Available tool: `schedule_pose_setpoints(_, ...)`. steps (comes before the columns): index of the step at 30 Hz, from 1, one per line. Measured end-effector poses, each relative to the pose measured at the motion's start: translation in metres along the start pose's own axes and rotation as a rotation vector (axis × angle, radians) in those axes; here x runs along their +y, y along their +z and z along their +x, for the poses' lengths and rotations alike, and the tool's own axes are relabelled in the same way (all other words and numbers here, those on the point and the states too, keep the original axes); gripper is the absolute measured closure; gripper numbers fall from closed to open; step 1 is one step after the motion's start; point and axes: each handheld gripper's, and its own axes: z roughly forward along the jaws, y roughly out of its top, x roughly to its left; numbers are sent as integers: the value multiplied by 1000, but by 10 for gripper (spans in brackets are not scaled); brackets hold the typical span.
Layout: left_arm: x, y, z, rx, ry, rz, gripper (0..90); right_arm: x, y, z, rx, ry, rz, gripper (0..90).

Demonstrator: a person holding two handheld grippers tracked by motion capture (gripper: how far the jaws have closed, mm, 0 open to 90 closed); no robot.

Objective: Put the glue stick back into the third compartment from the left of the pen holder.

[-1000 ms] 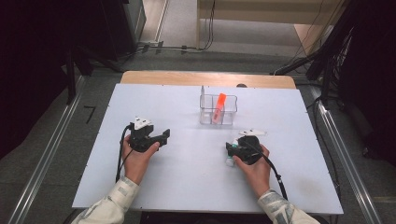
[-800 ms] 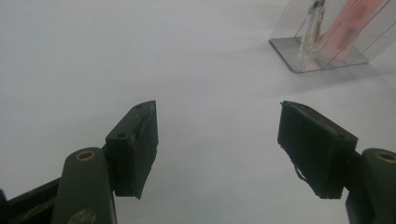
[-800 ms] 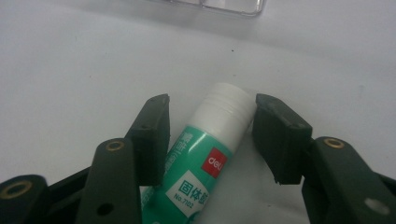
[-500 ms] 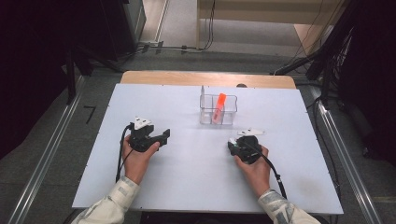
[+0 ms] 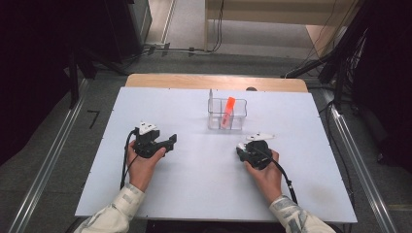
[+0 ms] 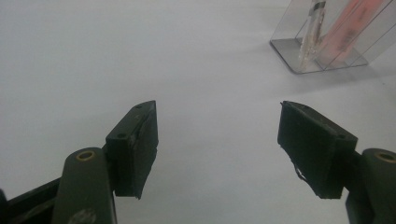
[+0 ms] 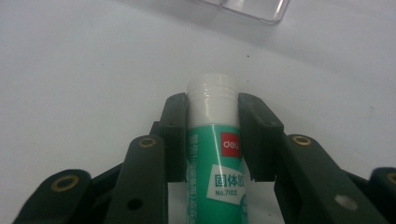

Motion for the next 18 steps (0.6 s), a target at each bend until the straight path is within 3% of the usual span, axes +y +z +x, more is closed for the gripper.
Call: schedule_pose_setpoints(18, 0, 0, 1, 4, -8, -1, 299, 18, -20, -4, 36, 17, -92, 626)
